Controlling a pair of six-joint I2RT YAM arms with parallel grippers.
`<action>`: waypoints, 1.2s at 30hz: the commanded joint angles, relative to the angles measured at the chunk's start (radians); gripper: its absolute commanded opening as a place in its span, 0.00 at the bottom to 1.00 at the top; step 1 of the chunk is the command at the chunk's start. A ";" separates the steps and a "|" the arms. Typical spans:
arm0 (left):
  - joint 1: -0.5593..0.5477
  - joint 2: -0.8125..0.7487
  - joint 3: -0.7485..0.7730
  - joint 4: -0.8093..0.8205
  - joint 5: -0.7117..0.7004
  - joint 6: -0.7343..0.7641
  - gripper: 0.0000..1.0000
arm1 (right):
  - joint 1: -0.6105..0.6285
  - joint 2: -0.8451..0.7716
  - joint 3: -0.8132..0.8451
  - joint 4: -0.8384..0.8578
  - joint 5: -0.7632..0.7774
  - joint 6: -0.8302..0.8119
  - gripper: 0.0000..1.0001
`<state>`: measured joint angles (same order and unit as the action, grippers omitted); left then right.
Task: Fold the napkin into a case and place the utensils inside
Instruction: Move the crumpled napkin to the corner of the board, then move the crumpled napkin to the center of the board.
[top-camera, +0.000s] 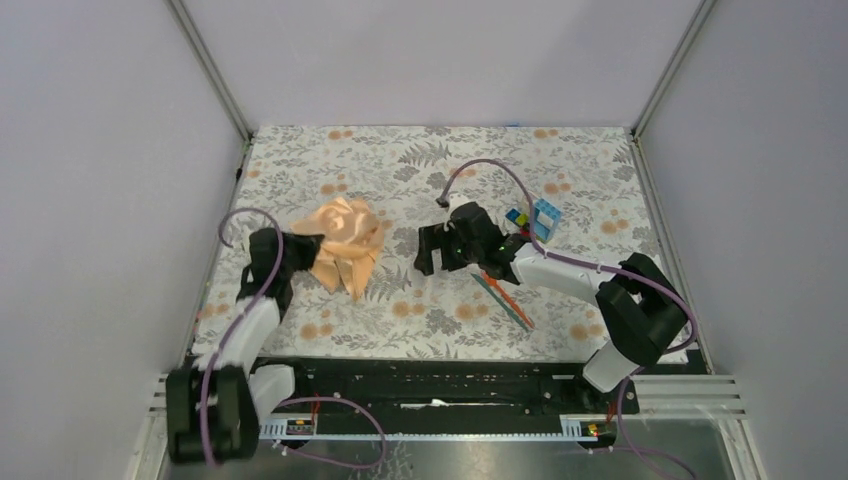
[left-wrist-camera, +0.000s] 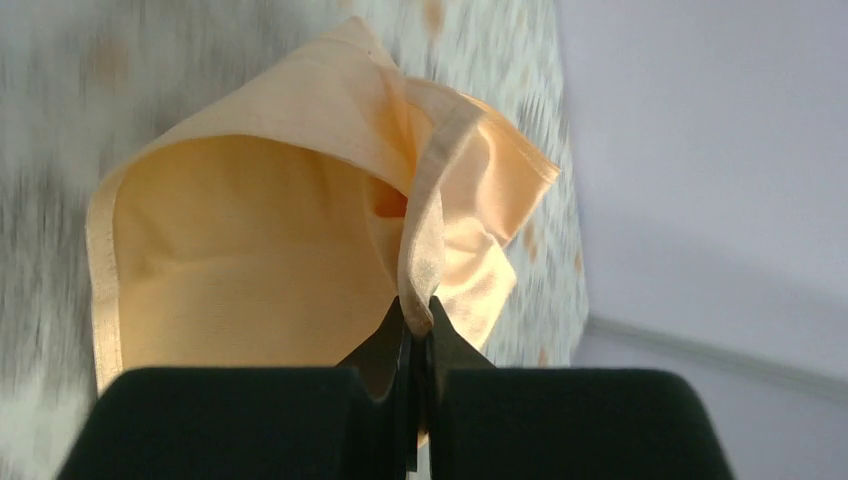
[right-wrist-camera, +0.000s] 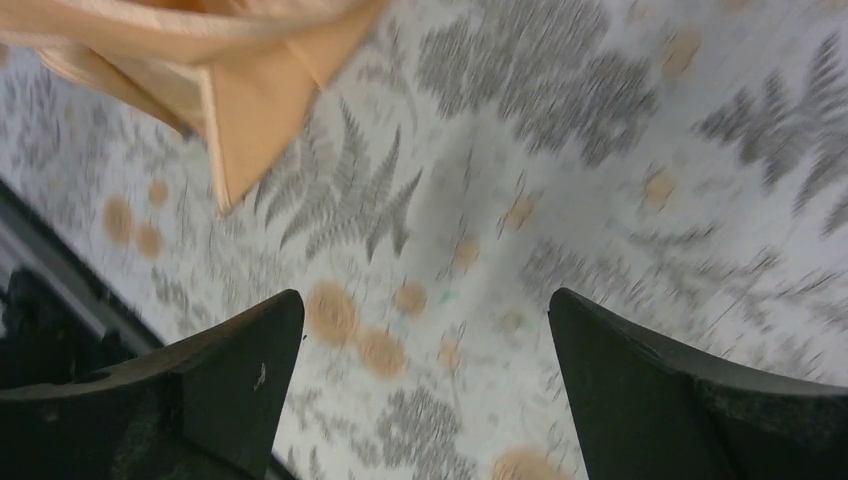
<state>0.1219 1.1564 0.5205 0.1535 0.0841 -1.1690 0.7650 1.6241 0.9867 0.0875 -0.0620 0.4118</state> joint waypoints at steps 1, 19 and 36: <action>-0.164 -0.323 -0.251 -0.110 0.014 -0.224 0.00 | 0.068 -0.094 -0.059 -0.077 -0.169 0.035 1.00; -0.369 -0.648 0.280 -1.033 -0.239 0.181 0.99 | 0.326 -0.002 0.109 -0.064 -0.004 -0.225 0.78; -0.369 -0.764 0.569 -1.238 -0.419 0.252 0.95 | 0.352 0.587 0.812 -0.334 0.001 -0.252 0.71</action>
<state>-0.2451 0.3946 1.0199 -1.0721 -0.2649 -0.9562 1.0924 2.1441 1.6653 -0.1101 -0.1669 0.2195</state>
